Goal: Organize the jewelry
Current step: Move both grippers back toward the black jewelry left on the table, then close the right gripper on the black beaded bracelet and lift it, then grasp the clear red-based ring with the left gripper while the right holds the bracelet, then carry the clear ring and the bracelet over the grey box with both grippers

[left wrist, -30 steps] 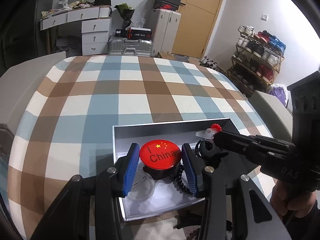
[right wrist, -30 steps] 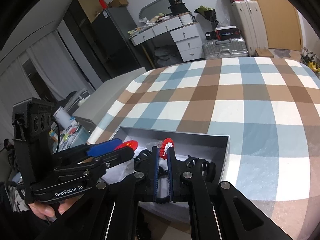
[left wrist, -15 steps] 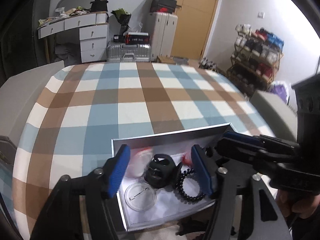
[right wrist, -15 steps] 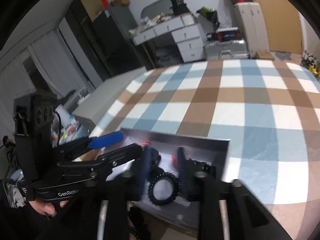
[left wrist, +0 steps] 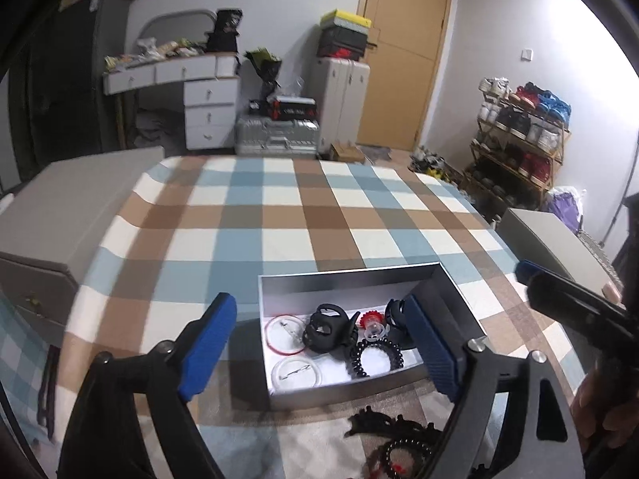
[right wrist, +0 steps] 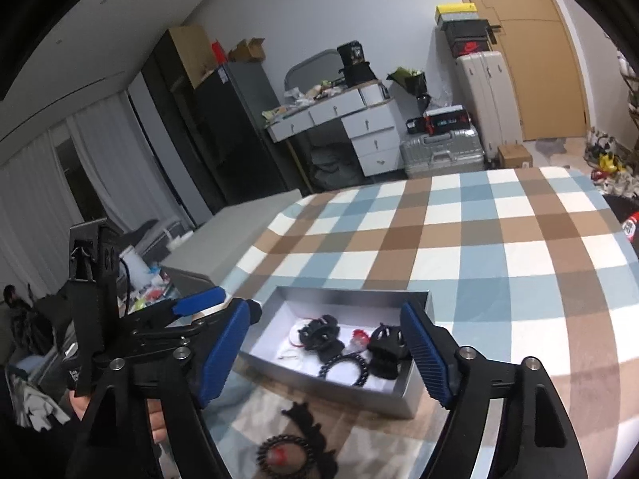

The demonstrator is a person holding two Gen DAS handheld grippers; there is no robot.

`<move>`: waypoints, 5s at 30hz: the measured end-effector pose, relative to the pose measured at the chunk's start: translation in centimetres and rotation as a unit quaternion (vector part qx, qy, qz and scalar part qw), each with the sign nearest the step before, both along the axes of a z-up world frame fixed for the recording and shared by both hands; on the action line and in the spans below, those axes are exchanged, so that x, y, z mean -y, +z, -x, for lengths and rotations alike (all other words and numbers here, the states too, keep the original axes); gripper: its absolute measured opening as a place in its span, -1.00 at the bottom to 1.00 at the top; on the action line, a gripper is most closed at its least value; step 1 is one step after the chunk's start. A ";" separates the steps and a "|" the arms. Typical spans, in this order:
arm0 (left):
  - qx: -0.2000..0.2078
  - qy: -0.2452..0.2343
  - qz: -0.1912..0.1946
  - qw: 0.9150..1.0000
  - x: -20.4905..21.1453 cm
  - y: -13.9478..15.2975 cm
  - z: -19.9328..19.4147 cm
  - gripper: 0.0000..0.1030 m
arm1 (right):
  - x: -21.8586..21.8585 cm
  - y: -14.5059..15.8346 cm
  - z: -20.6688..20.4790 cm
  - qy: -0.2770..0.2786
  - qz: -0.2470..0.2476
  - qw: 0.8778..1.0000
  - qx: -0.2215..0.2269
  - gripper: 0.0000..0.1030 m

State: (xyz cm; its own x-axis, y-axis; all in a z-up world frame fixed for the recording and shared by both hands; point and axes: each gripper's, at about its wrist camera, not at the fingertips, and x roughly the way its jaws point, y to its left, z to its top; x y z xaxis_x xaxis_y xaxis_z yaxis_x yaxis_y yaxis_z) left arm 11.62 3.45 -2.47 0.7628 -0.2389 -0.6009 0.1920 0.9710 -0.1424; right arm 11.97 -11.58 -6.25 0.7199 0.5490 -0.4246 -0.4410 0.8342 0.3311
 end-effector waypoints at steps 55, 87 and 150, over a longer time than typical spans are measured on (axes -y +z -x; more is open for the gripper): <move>-0.081 0.086 0.028 0.993 -4.9 -8.4 11.4 0.97 | -6.6 -9.5 8.3 0.034 0.140 0.988 -0.046 0.53; -0.081 0.087 -0.003 0.993 -3.8 -7.5 11.1 0.97 | -5.6 -9.3 7.9 0.046 0.138 0.989 -0.033 -0.82; -0.095 -0.067 -0.041 0.992 3.9 -5.1 7.2 -0.75 | 1.9 -5.9 9.5 -0.009 0.015 0.999 0.032 -0.82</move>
State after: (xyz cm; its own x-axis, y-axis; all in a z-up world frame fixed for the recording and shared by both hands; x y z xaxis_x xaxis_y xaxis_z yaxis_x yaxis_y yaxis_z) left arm 4.46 -0.43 -7.60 0.5986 -0.2743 -0.7526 0.2968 0.9486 -0.1096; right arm 2.47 -13.51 -12.12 0.7566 0.5229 -0.3926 -0.4449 0.8517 0.2771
